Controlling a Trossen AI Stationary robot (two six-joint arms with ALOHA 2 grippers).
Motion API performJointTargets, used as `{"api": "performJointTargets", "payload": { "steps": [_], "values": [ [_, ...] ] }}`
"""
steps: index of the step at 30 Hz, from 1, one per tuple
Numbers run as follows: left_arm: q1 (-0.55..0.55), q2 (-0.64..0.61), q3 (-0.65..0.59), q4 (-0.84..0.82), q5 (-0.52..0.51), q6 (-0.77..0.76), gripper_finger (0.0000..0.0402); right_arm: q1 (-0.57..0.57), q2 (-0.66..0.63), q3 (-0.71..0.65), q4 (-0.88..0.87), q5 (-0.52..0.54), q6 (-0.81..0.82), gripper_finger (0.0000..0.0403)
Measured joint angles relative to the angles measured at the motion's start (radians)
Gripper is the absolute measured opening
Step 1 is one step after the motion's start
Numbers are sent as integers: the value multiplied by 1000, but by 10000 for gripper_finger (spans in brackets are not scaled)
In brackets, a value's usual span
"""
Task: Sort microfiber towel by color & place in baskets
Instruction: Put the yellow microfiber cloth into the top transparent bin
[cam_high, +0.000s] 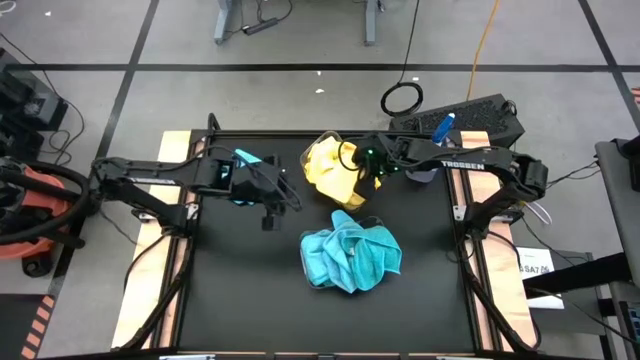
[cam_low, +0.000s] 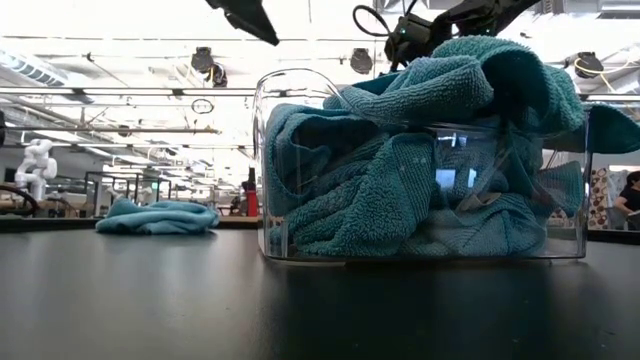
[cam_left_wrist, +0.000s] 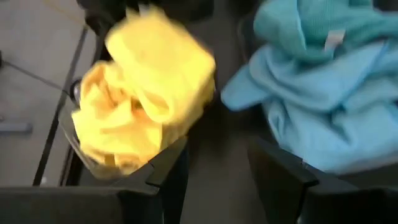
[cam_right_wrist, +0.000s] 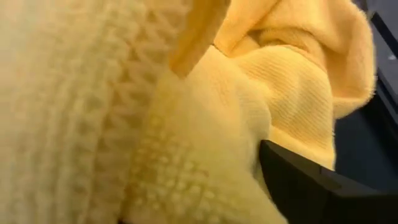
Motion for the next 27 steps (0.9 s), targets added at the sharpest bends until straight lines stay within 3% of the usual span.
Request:
{"api": "performJointTargets", "payload": {
  "steps": [8, 14, 19, 27],
  "values": [
    [55, 60, -45, 295, 5, 104, 171, 0, 5, 2, 11, -3, 15, 235],
    [172, 203, -45, 468, 179, 34, 171, -1, 5, 2, 6, -2, 25, 235],
    [252, 292, -47, 533, 79, 42, 183, -1, 5, 2, 3, 0, 24, 235],
    [342, 381, -45, 609, 299, -8, 250, -2, 5, 2, 0, 4, -3, 235]
  ]
}}
